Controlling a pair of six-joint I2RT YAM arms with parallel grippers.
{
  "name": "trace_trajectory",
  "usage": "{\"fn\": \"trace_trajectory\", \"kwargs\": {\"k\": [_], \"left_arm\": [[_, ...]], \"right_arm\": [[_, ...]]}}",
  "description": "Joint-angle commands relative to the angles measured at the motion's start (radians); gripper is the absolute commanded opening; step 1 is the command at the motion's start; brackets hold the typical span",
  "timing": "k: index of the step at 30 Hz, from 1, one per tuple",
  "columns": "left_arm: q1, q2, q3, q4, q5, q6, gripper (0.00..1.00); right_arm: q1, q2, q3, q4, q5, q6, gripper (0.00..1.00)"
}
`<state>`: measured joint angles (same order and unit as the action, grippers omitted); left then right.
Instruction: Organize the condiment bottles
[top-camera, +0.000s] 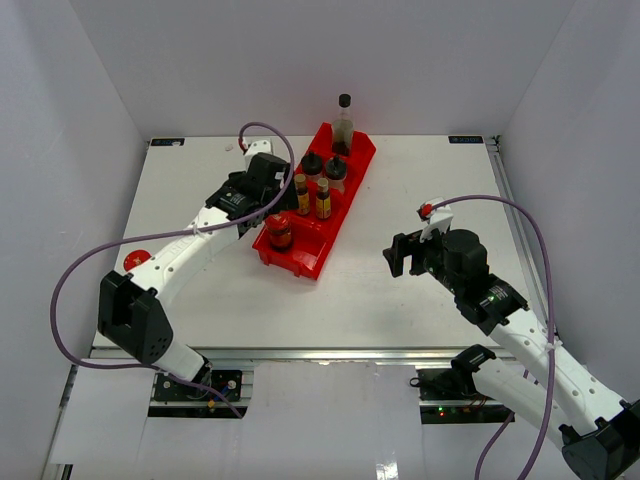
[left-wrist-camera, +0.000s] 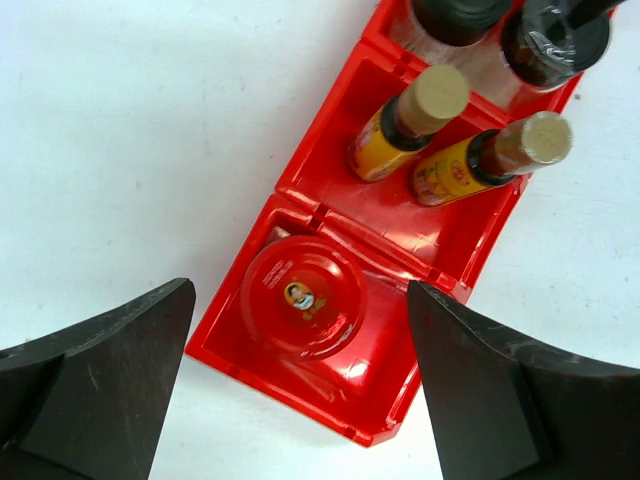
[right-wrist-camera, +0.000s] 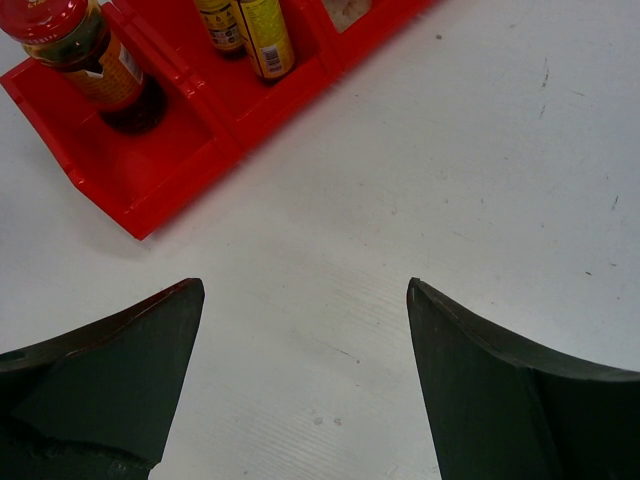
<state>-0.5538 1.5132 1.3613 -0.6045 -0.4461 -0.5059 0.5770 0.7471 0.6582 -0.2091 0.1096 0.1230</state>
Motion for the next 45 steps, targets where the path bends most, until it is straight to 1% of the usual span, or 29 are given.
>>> {"fn": "trace_trajectory", "kwargs": {"k": [1, 3, 5, 6, 8, 10, 13, 14, 16, 19, 24, 28, 34, 45], "left_arm": [[0.099, -0.041, 0.077, -0.133, 0.003, -0.099, 0.98], [0.191, -0.019, 0.099, -0.226, 0.011, -0.173, 0.98], [0.281, -0.019, 0.101, -0.288, -0.019, -0.251, 0.98], [0.307, -0.023, 0.099, -0.333, -0.037, -0.278, 0.98], [0.361, -0.053, 0.081, -0.389, -0.071, -0.33, 0.98], [0.442, -0.117, 0.047, -0.409, -0.058, -0.362, 0.98], [0.554, -0.204, -0.054, -0.392, -0.033, -0.364, 0.98], [0.621, -0.246, -0.085, -0.379, -0.028, -0.353, 0.98], [0.706, -0.285, -0.107, -0.38, -0.028, -0.334, 0.98], [0.806, -0.313, -0.119, -0.405, -0.031, -0.314, 0.98], [0.933, -0.31, -0.16, -0.373, 0.032, -0.261, 0.98], [0.977, -0.295, -0.2, -0.317, 0.092, -0.224, 0.98], [0.985, -0.238, -0.211, -0.298, 0.127, -0.231, 0.98], [0.985, -0.161, -0.27, -0.237, 0.107, -0.24, 0.98]], "right_arm": [[-0.002, -0.011, 0.032, 0.013, 0.009, -0.014, 0.89], [-0.002, -0.012, 0.039, 0.006, 0.009, -0.016, 0.89], [-0.002, -0.018, 0.047, -0.003, 0.01, -0.018, 0.89], [-0.002, -0.019, 0.048, -0.006, 0.01, -0.019, 0.89], [-0.002, -0.023, 0.05, -0.01, 0.009, -0.02, 0.89], [0.0, -0.025, 0.051, -0.013, 0.008, -0.02, 0.89], [-0.002, -0.025, 0.054, -0.017, 0.004, -0.02, 0.89], [-0.002, -0.025, 0.053, -0.021, 0.004, -0.02, 0.89], [0.0, -0.028, 0.052, -0.022, 0.002, -0.02, 0.89], [0.001, -0.029, 0.049, -0.02, 0.001, -0.019, 0.89], [0.0, -0.026, 0.046, -0.019, -0.003, -0.019, 0.89], [0.001, -0.032, 0.043, -0.015, -0.005, -0.019, 0.89], [0.0, -0.033, 0.04, -0.013, 0.001, -0.017, 0.89], [-0.001, -0.04, 0.033, -0.012, 0.003, -0.016, 0.89]]}}
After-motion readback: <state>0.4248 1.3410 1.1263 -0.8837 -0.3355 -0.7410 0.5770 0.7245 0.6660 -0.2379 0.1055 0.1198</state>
